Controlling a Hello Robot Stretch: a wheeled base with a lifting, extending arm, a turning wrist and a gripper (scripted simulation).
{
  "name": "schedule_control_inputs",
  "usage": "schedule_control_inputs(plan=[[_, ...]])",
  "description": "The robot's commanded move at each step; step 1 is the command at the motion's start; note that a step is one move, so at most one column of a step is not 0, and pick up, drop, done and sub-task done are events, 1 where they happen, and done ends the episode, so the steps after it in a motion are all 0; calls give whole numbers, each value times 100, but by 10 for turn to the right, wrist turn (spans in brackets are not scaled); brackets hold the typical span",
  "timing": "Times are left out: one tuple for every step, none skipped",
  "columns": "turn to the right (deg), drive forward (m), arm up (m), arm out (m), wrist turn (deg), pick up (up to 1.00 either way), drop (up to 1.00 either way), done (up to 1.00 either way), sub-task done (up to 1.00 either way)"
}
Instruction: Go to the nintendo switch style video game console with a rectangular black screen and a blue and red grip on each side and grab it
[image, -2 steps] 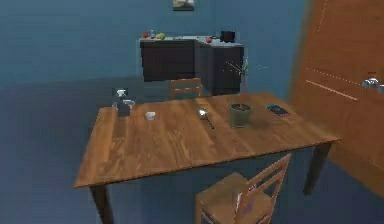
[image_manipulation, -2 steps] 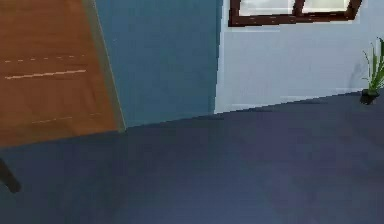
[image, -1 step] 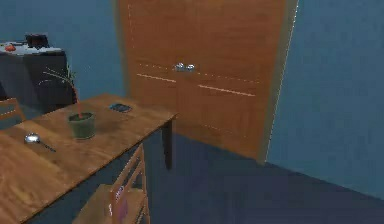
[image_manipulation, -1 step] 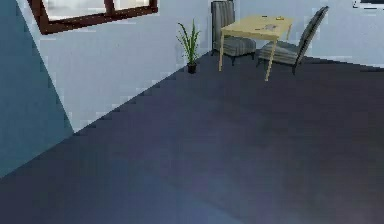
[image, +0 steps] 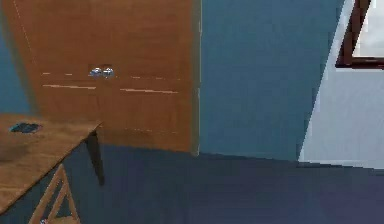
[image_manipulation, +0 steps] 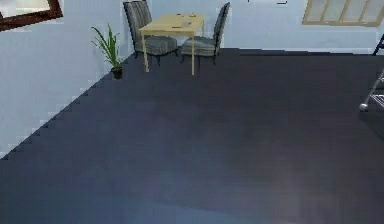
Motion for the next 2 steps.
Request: schedule_control_inputs(plan=[[0, 100, 0, 0, 0, 0, 0, 0, 0], [60, 0, 0, 0, 0, 0, 0, 0, 0]])
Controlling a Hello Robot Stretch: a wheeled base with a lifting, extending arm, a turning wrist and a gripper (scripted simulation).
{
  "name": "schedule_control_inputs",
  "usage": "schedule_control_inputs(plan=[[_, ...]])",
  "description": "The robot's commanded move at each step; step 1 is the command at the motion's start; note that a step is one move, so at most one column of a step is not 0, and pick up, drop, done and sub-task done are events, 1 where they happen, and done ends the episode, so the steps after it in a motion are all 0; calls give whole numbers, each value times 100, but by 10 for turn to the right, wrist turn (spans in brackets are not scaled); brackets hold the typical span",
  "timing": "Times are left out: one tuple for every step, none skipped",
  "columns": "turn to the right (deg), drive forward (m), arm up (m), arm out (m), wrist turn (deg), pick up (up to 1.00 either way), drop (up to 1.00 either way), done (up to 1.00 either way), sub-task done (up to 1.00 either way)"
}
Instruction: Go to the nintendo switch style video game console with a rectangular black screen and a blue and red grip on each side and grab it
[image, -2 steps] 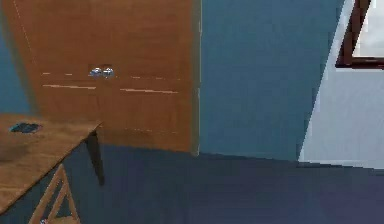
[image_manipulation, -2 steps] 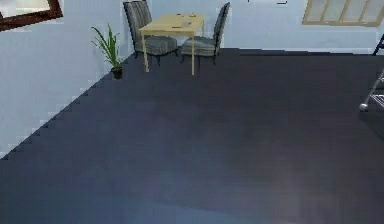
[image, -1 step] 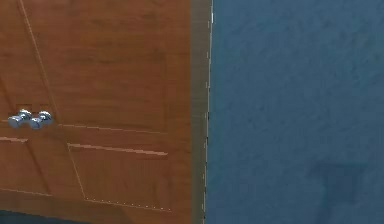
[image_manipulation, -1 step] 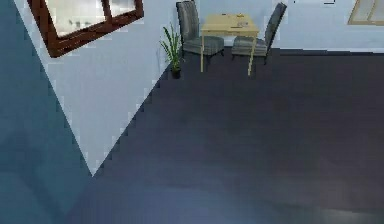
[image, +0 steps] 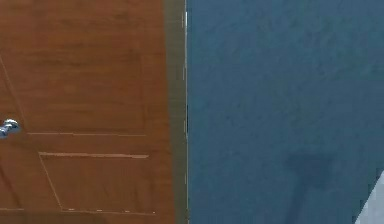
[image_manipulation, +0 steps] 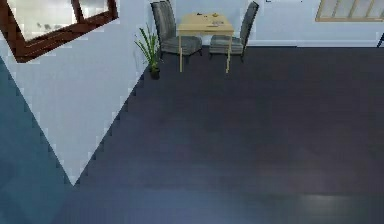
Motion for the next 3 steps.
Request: schedule_control_inputs(plan=[[0, 5, 0, 0, 0, 0, 0, 0, 0], [-390, 0, 0, 0, 0, 0, 0, 0, 0], [0, 30, 0, 0, 0, 0, 0, 0, 0]])
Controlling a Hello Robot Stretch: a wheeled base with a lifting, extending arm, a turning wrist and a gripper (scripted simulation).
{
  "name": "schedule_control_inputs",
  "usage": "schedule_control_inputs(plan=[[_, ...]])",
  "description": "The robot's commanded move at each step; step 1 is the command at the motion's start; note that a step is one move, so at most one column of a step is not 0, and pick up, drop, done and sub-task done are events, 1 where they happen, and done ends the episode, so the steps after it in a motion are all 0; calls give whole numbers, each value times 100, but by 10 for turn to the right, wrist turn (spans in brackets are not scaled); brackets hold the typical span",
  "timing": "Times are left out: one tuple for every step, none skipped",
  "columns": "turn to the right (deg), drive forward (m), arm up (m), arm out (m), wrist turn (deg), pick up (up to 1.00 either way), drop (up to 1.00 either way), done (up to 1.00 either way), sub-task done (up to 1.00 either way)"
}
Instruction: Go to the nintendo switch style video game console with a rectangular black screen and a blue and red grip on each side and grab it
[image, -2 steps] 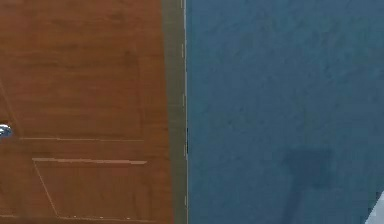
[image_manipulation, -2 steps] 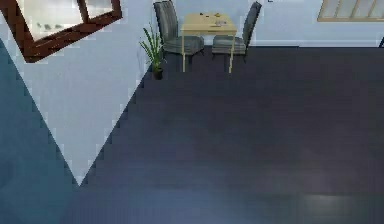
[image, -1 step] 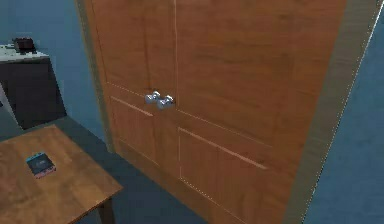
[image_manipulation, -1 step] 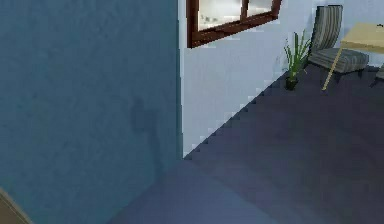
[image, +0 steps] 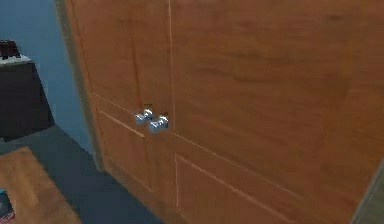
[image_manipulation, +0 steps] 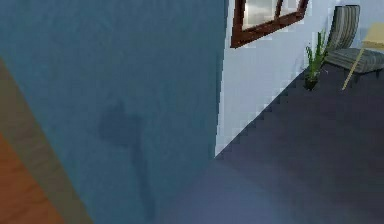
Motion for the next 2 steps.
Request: schedule_control_inputs(plan=[[-450, 0, 0, 0, 0, 0, 0, 0, 0], [-450, 0, 0, 0, 0, 0, 0, 0, 0]])
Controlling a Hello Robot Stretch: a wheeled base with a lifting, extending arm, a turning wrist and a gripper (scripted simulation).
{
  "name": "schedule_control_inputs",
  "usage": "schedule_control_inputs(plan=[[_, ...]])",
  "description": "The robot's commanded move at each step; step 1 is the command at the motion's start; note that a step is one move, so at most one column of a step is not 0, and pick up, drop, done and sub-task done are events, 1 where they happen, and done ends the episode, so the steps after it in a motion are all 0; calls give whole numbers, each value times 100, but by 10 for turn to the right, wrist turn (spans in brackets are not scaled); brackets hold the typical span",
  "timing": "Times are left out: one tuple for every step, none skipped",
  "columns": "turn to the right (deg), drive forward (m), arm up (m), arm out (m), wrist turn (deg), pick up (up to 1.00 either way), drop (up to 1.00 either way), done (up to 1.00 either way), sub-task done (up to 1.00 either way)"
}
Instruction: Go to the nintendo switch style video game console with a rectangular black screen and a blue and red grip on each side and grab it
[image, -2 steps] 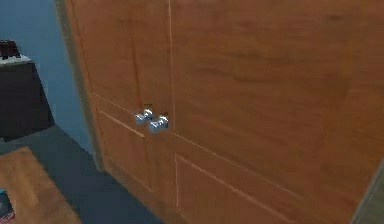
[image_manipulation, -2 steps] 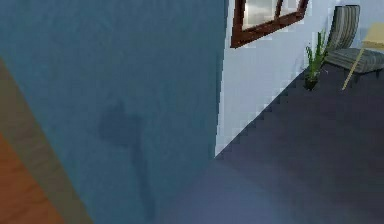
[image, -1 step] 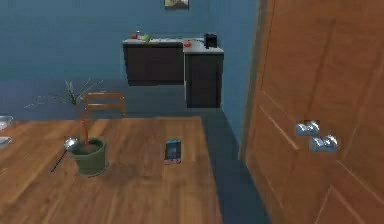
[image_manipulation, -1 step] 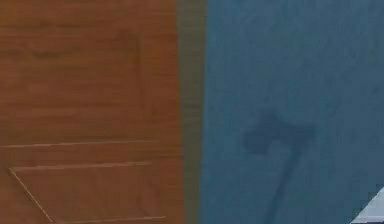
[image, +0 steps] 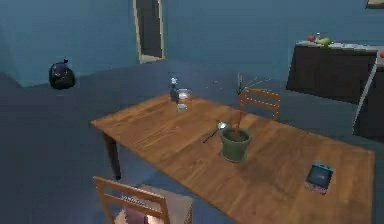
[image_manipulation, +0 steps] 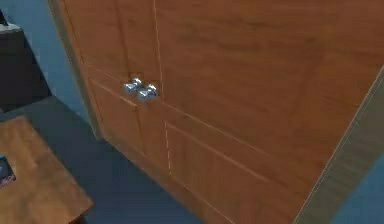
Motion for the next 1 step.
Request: schedule_control_inputs(plan=[[-450, 0, 0, 0, 0, 0, 0, 0, 0]])
